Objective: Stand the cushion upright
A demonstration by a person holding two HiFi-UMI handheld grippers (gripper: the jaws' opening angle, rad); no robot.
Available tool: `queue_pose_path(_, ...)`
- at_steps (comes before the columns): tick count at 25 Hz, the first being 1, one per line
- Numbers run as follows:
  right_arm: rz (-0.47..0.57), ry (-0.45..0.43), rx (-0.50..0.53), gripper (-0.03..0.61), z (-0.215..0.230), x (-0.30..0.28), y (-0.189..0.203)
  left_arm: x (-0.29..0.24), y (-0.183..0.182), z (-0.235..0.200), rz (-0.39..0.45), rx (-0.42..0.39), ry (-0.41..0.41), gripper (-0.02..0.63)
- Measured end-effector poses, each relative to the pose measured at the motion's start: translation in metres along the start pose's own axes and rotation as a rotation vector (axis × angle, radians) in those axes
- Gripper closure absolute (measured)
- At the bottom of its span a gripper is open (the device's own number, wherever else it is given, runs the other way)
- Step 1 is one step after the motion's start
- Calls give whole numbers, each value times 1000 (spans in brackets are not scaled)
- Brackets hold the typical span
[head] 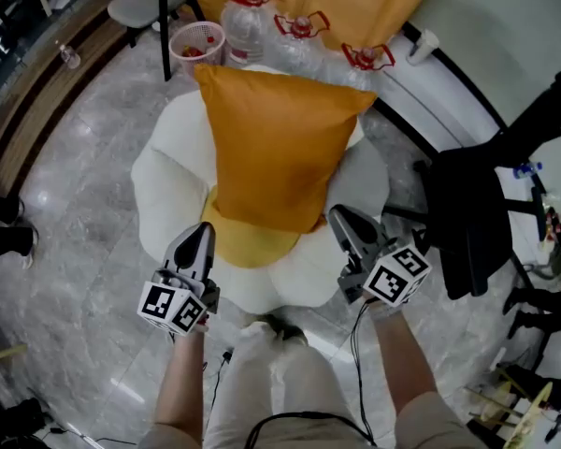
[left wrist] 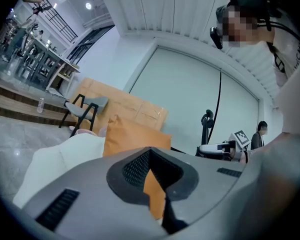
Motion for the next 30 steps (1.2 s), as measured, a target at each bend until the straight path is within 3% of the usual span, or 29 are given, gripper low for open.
queue_pose_path(13,-26,-120,90,560,-88,86,11,37,-20,98,11,17,57,589)
queue_pose_path(30,-71,-164,191,561,-184,232,18,97,-54,243,-26,6,189,589)
Point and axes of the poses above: the fingertips, and each gripper's own axes: x backward along the fingers, z to its right, y out of its underside, the point moved 4 cm from there along x, backward along the fingers, and after that the axes turned 10 degrees about y, right-handed, at the moved point
